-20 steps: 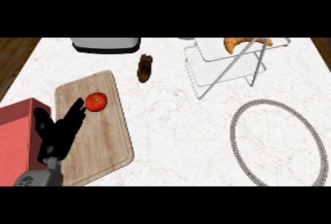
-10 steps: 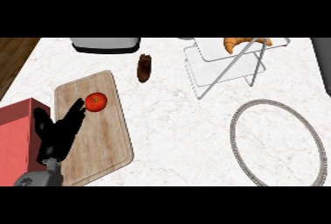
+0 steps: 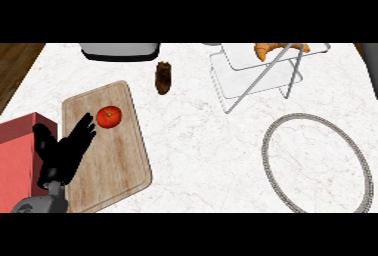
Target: Pick the croissant from the placemat and place it in the tiered shelf
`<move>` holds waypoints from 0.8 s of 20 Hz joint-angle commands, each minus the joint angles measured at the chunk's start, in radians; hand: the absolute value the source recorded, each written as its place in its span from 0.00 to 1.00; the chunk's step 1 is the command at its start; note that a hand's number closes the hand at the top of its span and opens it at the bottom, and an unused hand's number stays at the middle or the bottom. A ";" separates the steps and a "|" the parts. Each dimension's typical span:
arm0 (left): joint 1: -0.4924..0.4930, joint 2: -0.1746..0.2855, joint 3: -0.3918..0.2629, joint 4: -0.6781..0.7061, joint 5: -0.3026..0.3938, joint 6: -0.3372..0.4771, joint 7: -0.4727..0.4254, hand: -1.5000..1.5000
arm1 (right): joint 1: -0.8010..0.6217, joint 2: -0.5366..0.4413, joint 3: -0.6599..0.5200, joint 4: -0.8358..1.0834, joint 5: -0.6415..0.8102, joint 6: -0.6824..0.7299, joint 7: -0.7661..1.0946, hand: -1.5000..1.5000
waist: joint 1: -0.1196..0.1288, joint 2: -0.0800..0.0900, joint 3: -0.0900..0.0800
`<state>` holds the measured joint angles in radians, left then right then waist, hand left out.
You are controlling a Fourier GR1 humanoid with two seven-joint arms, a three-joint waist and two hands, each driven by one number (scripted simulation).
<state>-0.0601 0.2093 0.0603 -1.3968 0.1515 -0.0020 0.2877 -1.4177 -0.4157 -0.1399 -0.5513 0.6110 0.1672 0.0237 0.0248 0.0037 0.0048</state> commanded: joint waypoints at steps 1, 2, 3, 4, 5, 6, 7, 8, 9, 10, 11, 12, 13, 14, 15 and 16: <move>0.011 -0.028 -0.014 0.033 -0.016 0.018 0.002 0.50 | -0.024 -0.022 -0.103 0.033 -0.071 -0.046 0.037 0.00 | -0.004 0.004 -0.005; 0.003 -0.034 -0.014 0.043 -0.017 0.021 -0.005 0.50 | -0.004 0.012 -0.113 0.038 -0.083 -0.074 0.056 0.00 | -0.007 0.003 -0.005; -0.011 -0.022 -0.015 0.024 -0.010 0.015 0.043 0.50 | -0.018 0.021 -0.137 0.039 -0.105 -0.087 0.059 0.00 | -0.005 0.003 -0.005; -0.044 -0.029 -0.011 0.056 -0.027 0.032 0.015 0.50 | -0.054 0.018 -0.147 0.074 -0.105 -0.103 0.063 0.00 | 0.002 0.008 -0.005; 0.045 -0.039 -0.033 -0.008 -0.020 0.013 0.015 0.50 | -0.053 0.019 -0.150 0.047 -0.120 -0.076 0.097 0.00 | -0.002 -0.001 -0.005; 0.015 -0.032 -0.013 0.021 -0.016 0.019 0.011 0.50 | -0.021 0.029 -0.175 0.048 -0.147 -0.090 0.074 0.00 | -0.007 0.001 -0.005; 0.030 -0.025 -0.021 0.004 -0.024 0.012 0.009 0.50 | -0.032 0.015 -0.210 0.040 -0.189 -0.055 0.071 0.00 | -0.009 -0.001 -0.005; 0.024 -0.029 -0.014 0.045 -0.019 0.004 -0.007 0.50 | -0.039 0.000 -0.239 0.065 -0.209 -0.067 0.053 0.00 | -0.002 0.005 -0.005; 0.053 -0.044 -0.042 0.028 -0.037 0.003 -0.027 0.50 | -0.032 0.009 -0.258 0.066 -0.226 -0.092 0.045 0.00 | 0.001 0.005 -0.005; -0.005 0.003 -0.001 0.053 -0.020 -0.010 0.009 0.50 | -0.055 0.025 -0.258 0.076 -0.228 -0.104 0.064 0.00 | -0.001 0.005 -0.005; -0.029 -0.005 0.004 0.050 -0.011 -0.001 0.029 0.50 | -0.088 -0.008 -0.287 0.077 -0.257 -0.070 0.098 0.00 | -0.005 0.004 -0.005; 0.014 -0.025 -0.013 0.056 -0.020 -0.006 -0.011 0.50 | -0.079 -0.005 -0.312 0.084 -0.284 -0.074 0.095 0.00 | -0.003 0.004 -0.005; 0.002 -0.001 0.005 0.006 0.000 -0.002 0.064 0.50 | -0.061 -0.018 -0.325 0.083 -0.294 -0.085 0.079 0.00 | -0.001 0.002 -0.004; 0.005 -0.032 -0.018 -0.005 -0.011 0.010 0.046 0.50 | -0.090 0.004 -0.350 0.102 -0.317 -0.114 0.113 0.00 | 0.005 0.004 -0.005; 0.018 -0.053 -0.026 0.016 -0.031 0.028 0.006 0.50 | -0.111 -0.018 -0.360 0.085 -0.329 -0.111 0.131 0.00 | -0.003 0.002 -0.005; 0.006 -0.020 -0.009 0.029 -0.016 -0.006 0.013 0.50 | -0.108 -0.063 -0.382 0.111 -0.334 -0.122 0.119 0.00 | 0.004 0.007 -0.005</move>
<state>-0.0642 0.1917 0.0546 -1.4018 0.1338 0.0055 0.2915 -1.4991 -0.4315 -0.4552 -0.4659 0.3296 0.0694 0.1225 0.0259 0.0044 0.0050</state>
